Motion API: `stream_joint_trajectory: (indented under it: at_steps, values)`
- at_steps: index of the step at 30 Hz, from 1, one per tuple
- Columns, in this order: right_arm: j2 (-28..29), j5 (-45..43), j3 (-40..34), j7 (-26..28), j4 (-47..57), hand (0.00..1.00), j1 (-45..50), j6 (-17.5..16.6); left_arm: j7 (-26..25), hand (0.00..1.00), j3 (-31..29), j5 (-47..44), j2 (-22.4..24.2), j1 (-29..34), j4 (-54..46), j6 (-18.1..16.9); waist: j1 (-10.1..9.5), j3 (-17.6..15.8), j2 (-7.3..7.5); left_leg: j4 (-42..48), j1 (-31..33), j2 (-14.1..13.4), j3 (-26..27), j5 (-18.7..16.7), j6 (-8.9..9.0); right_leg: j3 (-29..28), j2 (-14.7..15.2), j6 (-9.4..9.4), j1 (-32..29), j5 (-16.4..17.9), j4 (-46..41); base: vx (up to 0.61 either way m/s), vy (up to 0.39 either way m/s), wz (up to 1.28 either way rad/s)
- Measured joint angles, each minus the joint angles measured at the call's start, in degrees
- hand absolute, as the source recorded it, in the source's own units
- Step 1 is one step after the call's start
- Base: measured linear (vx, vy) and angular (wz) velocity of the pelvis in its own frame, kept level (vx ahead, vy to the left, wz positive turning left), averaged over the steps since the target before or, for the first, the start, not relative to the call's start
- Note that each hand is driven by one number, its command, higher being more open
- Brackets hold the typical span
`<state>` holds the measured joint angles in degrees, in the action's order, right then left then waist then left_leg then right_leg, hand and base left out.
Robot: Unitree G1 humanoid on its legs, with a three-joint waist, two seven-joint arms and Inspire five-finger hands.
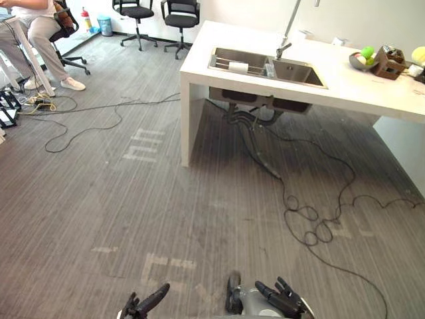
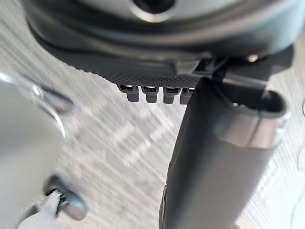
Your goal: Walk over to the sink, pick up the cup, carry it to the dishwasher, place the cup inside the dishwasher, then close the dishwasher door
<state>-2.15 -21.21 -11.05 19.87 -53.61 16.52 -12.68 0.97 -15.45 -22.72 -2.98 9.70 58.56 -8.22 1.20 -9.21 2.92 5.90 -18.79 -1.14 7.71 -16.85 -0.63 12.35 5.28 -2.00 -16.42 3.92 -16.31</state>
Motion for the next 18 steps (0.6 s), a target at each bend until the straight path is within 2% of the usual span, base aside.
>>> stream_joint_trajectory:
  at_steps: [1,2,3,4,5,6,7,9,10,11,12,13,14,15,16,17,18]
  values:
    - [0.1,0.0,0.0,0.0,0.5,1.00,0.2,0.1,0.3,1.00,0.0,0.4,0.3,-0.1,-0.2,0.0,0.23,0.0,-0.03,1.0,-0.6,0.0,-0.5,-1.6,0.31,0.0,0.2,1.10,-0.2,-0.2,-1.1,0.52,-0.158,0.38]
    - [0.2,-0.2,-0.2,0.2,1.5,1.00,0.4,0.5,1.1,1.00,-0.1,0.6,1.0,-0.4,-0.5,0.0,0.73,0.1,-0.69,1.9,-1.8,-0.6,-1.5,-4.6,0.68,0.1,0.0,3.53,-0.9,-2.7,-4.5,0.64,-0.201,0.49]
    - [-0.1,-0.7,-1.4,1.0,2.8,1.00,1.2,1.1,1.4,1.00,-0.4,1.3,2.3,-0.3,-0.5,0.0,1.62,0.9,-2.94,1.5,-3.2,-2.8,-2.0,-5.2,1.99,1.4,-0.9,3.47,-1.4,-3.1,-8.2,0.79,-0.244,0.42]
    - [-0.4,-0.8,-2.2,1.5,3.4,1.00,1.1,1.5,1.4,1.00,-0.7,1.6,3.2,-0.4,-0.3,0.1,1.49,0.9,-3.64,2.3,-3.7,-3.4,-2.0,-5.1,2.21,1.8,-1.5,3.74,-1.5,-0.6,-10.1,0.85,-0.289,0.21]
    - [-0.7,-0.7,-2.5,1.3,3.5,1.00,0.5,1.7,1.6,1.00,-1.0,2.4,3.9,-0.7,-0.9,0.2,1.50,0.9,-4.21,6.6,-2.6,-4.6,-1.7,-3.3,3.65,2.1,-2.2,4.49,-1.1,1.7,-12.1,0.58,-0.222,-0.03]
    - [-0.9,-0.5,-2.7,1.3,3.4,1.00,0.1,2.0,1.6,1.00,-1.1,2.7,4.1,-0.9,-1.2,0.2,1.66,0.9,-4.30,11.9,-0.6,-5.3,-2.0,-1.4,3.62,2.2,-2.7,4.70,-0.1,3.5,-12.3,0.70,-0.287,-0.11]
    - [-1.2,-0.3,-2.7,1.3,3.4,1.00,-0.1,2.1,1.5,1.00,-1.7,3.2,4.2,-1.2,-1.3,0.2,1.84,0.9,-4.88,21.3,2.9,-6.4,-2.7,2.2,4.68,2.2,-3.9,5.09,2.4,5.2,-10.8,0.70,-0.252,-0.18]
    - [-1.9,0.3,-2.5,1.3,3.5,1.00,-0.3,2.1,1.4,1.00,-3.5,4.0,5.3,-1.4,-1.5,0.0,1.56,0.9,-5.93,36.1,9.5,-8.6,-3.0,11.1,8.35,1.3,-6.2,5.48,7.0,6.0,-6.2,0.69,-0.196,-0.28]
    - [-2.1,0.6,-2.5,1.2,3.5,1.00,-0.5,2.1,1.4,1.00,-5.8,4.8,5.8,-1.4,-2.3,-0.8,1.43,0.6,-6.29,48.9,14.9,-10.8,-2.3,10.6,8.02,0.3,-8.0,5.79,11.6,6.5,-2.5,0.64,-0.118,-0.30]
    - [-1.8,1.0,-2.4,1.2,3.2,1.00,-0.6,2.1,1.1,1.00,-7.0,5.0,5.8,-1.4,-2.6,-1.7,1.15,-0.1,-5.99,56.7,18.6,-11.7,-2.4,8.8,7.03,-0.3,-8.9,6.07,15.9,6.8,0.3,0.62,-0.104,-0.37]
    - [-1.5,1.1,-2.0,1.3,2.9,1.00,-0.7,2.0,0.1,1.00,-7.8,6.4,5.7,-1.1,-3.0,-2.8,0.57,-0.9,-4.99,61.9,23.2,-11.5,-2.4,6.8,6.05,-1.5,-9.3,6.07,21.5,7.0,3.8,0.66,-0.079,-0.46]
    - [-1.1,1.1,-1.9,1.6,2.2,1.00,-1.1,1.5,-1.2,1.00,-7.7,7.5,5.7,-0.8,-4.0,-4.1,-0.44,-1.2,-4.48,62.1,28.5,-11.2,-1.8,5.1,5.02,-3.0,-9.3,6.02,25.6,7.1,6.8,0.51,-0.035,-0.55]
    - [-1.0,1.0,-1.8,1.8,1.8,1.00,-1.5,1.2,-1.8,1.00,-7.6,8.4,5.9,-0.8,-4.8,-5.1,-0.86,-1.3,-4.45,60.6,31.1,-11.2,-1.2,4.1,4.17,-3.9,-9.1,5.99,27.1,7.1,8.1,0.61,0.013,-0.76]
    - [-0.9,1.0,-1.6,2.4,1.1,1.00,-2.7,1.1,-3.3,1.00,-6.8,9.9,6.0,-0.6,-6.5,-7.2,-2.10,-1.6,-4.13,53.9,35.7,-11.2,1.6,2.3,2.41,-5.8,-8.1,5.55,29.9,7.2,10.0,0.42,0.057,-0.70]
    - [-0.9,1.0,-1.6,2.8,0.8,1.00,-3.3,1.0,-4.1,1.00,-6.2,11.1,6.0,-0.6,-7.2,-8.3,-2.47,-2.0,-3.99,49.0,36.9,-11.1,3.5,2.0,2.11,-6.6,-7.4,5.41,31.0,7.3,10.5,0.54,0.106,-0.82]
    - [-0.7,1.0,-1.4,3.5,0.7,1.00,-3.9,0.6,-6.1,1.00,-4.6,13.6,6.0,-0.5,-9.0,-10.0,-3.02,-2.3,-3.46,36.4,37.8,-10.3,7.7,2.8,1.92,-7.8,-5.4,4.12,33.1,8.1,10.7,0.54,0.160,-0.68]
    - [-0.7,1.0,-1.1,4.3,0.8,1.00,-3.8,-0.5,-8.5,1.00,-1.8,16.3,6.3,0.4,-11.9,-11.6,-3.21,-2.4,-3.43,20.9,37.3,-8.5,9.5,7.2,2.30,-9.2,-3.9,3.56,35.0,9.6,10.9,0.54,0.195,-0.66]
